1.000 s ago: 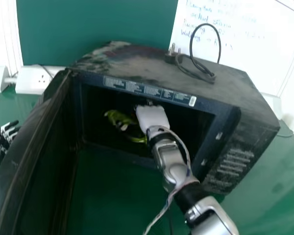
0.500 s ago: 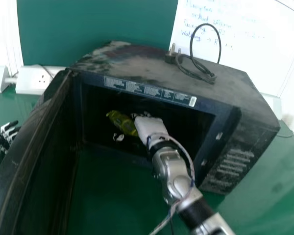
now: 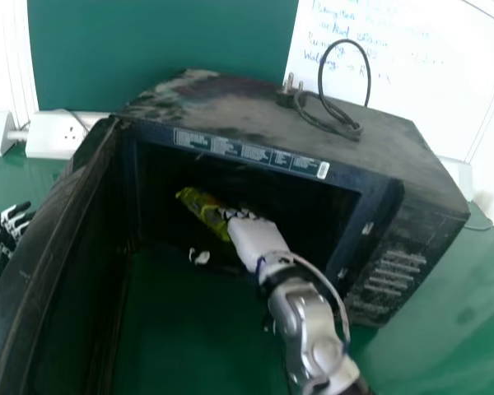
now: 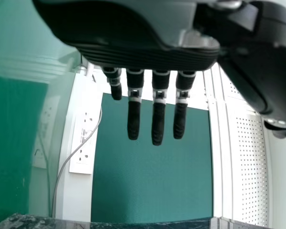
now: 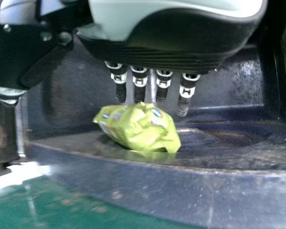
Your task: Put biscuit inside oven
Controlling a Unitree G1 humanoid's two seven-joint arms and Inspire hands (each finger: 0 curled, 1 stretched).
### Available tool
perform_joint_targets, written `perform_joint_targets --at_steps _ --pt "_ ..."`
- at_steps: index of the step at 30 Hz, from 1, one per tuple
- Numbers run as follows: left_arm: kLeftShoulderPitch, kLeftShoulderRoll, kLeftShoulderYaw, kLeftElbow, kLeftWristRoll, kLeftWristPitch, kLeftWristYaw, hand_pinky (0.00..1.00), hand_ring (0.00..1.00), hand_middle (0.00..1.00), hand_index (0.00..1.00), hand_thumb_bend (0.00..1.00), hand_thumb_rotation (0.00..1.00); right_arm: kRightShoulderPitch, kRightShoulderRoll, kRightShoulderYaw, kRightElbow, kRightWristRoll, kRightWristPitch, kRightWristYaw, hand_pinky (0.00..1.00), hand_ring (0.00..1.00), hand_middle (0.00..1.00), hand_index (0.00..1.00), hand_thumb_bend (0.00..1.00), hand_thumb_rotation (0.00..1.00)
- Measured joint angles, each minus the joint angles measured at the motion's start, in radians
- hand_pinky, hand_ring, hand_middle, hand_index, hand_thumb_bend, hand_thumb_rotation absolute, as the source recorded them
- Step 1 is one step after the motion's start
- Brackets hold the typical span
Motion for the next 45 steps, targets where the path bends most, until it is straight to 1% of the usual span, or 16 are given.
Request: perform_joint_targets --at_steps 4,8,11,15,18,23,25,27,29,32,33,37,38,40,42,45 --pt "0.0 0.0 0.0 0.0 0.0 0.0 -0.001 0.64 0.69 0.7 0.73 0.51 0.52 0.041 -0.007 -0.005 -0.082 -0.032 0.007 0.046 0.97 1.0 1.0 1.0 0.99 0.79" --pt "-0.001 0.0 0.0 0.0 0.0 0.002 0.0 0.64 0.68 0.69 0.72 0.51 0.52 0.089 -0.018 -0.015 -0.184 -0.06 0.002 0.091 0.96 1.0 1.0 1.0 0.99 0.82" --pt "-0.001 0.0 0.0 0.0 -0.001 0.002 -0.001 0.64 0.68 0.69 0.73 0.5 0.52 0.128 -0.03 -0.023 -0.255 -0.092 -0.007 0.124 0.96 1.0 1.0 1.0 0.96 0.79" --pt "-0.002 0.0 0.001 0.002 -0.001 0.001 -0.002 0.64 0.69 0.7 0.73 0.49 0.52 0.171 -0.031 -0.05 -0.329 -0.118 -0.012 0.158 0.96 1.0 1.0 1.0 0.96 0.77" --pt "-0.002 0.0 0.001 0.002 -0.002 0.002 -0.002 0.64 0.69 0.7 0.73 0.5 0.52 0.199 -0.032 -0.069 -0.38 -0.128 -0.021 0.186 0.98 1.0 1.0 1.0 0.97 0.78" --pt "-0.003 0.001 0.001 0.002 -0.002 0.001 -0.003 0.64 0.68 0.69 0.73 0.51 0.52 0.249 -0.032 -0.108 -0.486 -0.144 -0.03 0.278 0.98 1.0 1.0 1.0 0.95 0.76" --pt "-0.004 0.001 0.002 0.005 -0.004 0.0 -0.009 0.64 0.68 0.69 0.73 0.51 0.52 0.266 -0.035 -0.13 -0.537 -0.143 -0.038 0.333 0.99 1.0 1.0 1.0 0.94 0.76" --pt "-0.005 0.001 0.002 0.009 -0.007 0.0 -0.014 0.63 0.68 0.69 0.73 0.51 0.51 0.275 -0.045 -0.156 -0.592 -0.134 -0.046 0.397 0.95 0.99 1.0 1.0 0.92 0.75" --pt "-0.005 0.001 0.002 0.017 -0.007 -0.011 -0.018 0.62 0.67 0.68 0.73 0.51 0.5 0.286 -0.055 -0.193 -0.645 -0.105 -0.052 0.453 0.9 0.97 0.99 1.0 0.91 0.75" --pt "-0.005 0.003 0.001 0.03 -0.001 -0.043 -0.031 0.6 0.66 0.67 0.73 0.53 0.49 0.295 -0.072 -0.248 -0.7 -0.038 -0.045 0.546 0.83 0.91 0.94 0.96 0.92 0.74" --pt "-0.006 0.004 0.001 0.035 0.0 -0.06 -0.037 0.6 0.65 0.67 0.72 0.53 0.48 0.296 -0.076 -0.271 -0.724 -0.008 -0.037 0.583 0.78 0.86 0.9 0.94 0.92 0.73" --pt "-0.011 0.005 0.002 0.07 0.006 -0.122 -0.044 0.59 0.64 0.66 0.7 0.54 0.49 0.275 -0.117 -0.371 -0.808 0.134 0.025 0.731 0.68 0.78 0.83 0.87 0.9 0.74" --pt "-0.013 0.005 0.003 0.079 0.019 -0.142 -0.042 0.58 0.63 0.65 0.69 0.54 0.5 0.264 -0.132 -0.4 -0.824 0.173 0.043 0.762 0.64 0.75 0.8 0.84 0.9 0.74" --pt "-0.02 0.005 0.004 0.101 0.04 -0.194 -0.035 0.58 0.63 0.65 0.68 0.53 0.5 0.245 -0.171 -0.46 -0.857 0.256 0.066 0.805 0.58 0.7 0.75 0.8 0.9 0.77" --pt "-0.028 0.005 0.006 0.122 0.061 -0.256 -0.029 0.58 0.63 0.65 0.67 0.5 0.49 0.231 -0.227 -0.523 -0.887 0.338 0.079 0.843 0.53 0.65 0.71 0.78 0.9 0.8" --pt "-0.047 0.005 0.007 0.168 0.085 -0.359 -0.027 0.56 0.62 0.64 0.65 0.48 0.48 0.223 -0.302 -0.594 -0.923 0.433 0.098 0.878 0.48 0.61 0.67 0.72 0.92 0.76"
